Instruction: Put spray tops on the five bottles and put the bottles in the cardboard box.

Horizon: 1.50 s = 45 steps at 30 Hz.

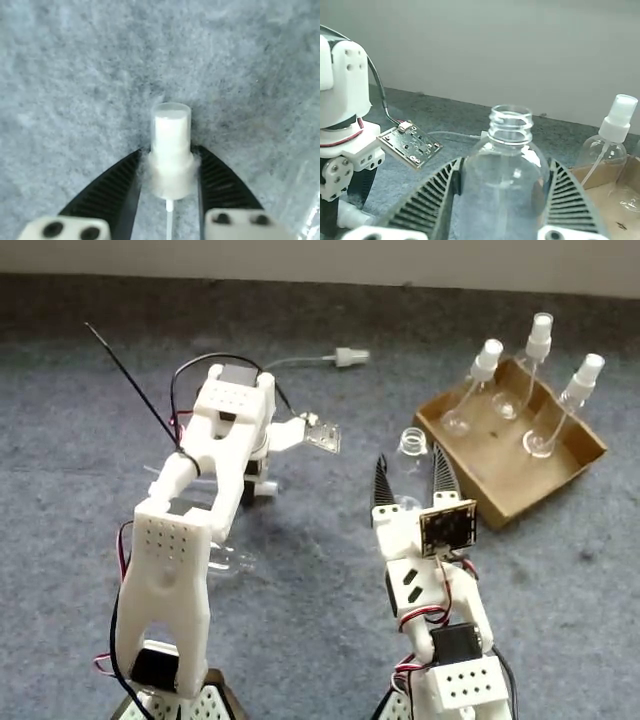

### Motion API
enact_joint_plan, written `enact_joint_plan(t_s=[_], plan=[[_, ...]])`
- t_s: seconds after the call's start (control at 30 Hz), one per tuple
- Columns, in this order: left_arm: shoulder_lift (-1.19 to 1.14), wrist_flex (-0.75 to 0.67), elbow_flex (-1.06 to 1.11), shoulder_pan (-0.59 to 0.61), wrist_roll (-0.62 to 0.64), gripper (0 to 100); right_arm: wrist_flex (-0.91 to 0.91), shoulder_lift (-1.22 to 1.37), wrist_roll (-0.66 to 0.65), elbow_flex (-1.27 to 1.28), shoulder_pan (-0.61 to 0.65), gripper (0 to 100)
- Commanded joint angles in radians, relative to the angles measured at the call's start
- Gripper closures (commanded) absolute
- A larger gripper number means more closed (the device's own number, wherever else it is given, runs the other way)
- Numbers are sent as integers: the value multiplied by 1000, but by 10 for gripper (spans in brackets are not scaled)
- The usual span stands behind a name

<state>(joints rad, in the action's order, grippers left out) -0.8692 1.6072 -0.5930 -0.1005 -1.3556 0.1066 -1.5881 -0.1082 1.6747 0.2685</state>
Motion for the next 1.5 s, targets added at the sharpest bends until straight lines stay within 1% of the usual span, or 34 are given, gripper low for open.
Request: enact_joint_plan(t_s=[0.0,0.2,0.33,0.4,0.6,0.77,0.87,0.97,1.03,1.2,1.47], plan=[[1,12,-71,-4,-5,945,21,-18,5,105,-13,800],[1,130,-216,24,-3,958,27,-18,9,105,-5,800],[1,135,-274,56,-2,958,28,-16,5,105,62,800],[1,135,-295,74,31,958,28,-16,3,105,81,800],[1,135,-453,90,345,958,27,-18,9,105,94,800],[1,133,-618,82,644,958,27,-16,9,105,197,800],[1,137,-727,85,832,958,28,-16,3,105,203,800],[1,137,-825,85,979,958,28,-16,3,105,203,800],[1,138,-894,84,1043,958,28,-16,3,105,202,800],[1,141,-1069,71,1152,959,28,-16,3,105,202,800],[119,146,-1066,4,1338,959,28,-16,3,105,202,800]])
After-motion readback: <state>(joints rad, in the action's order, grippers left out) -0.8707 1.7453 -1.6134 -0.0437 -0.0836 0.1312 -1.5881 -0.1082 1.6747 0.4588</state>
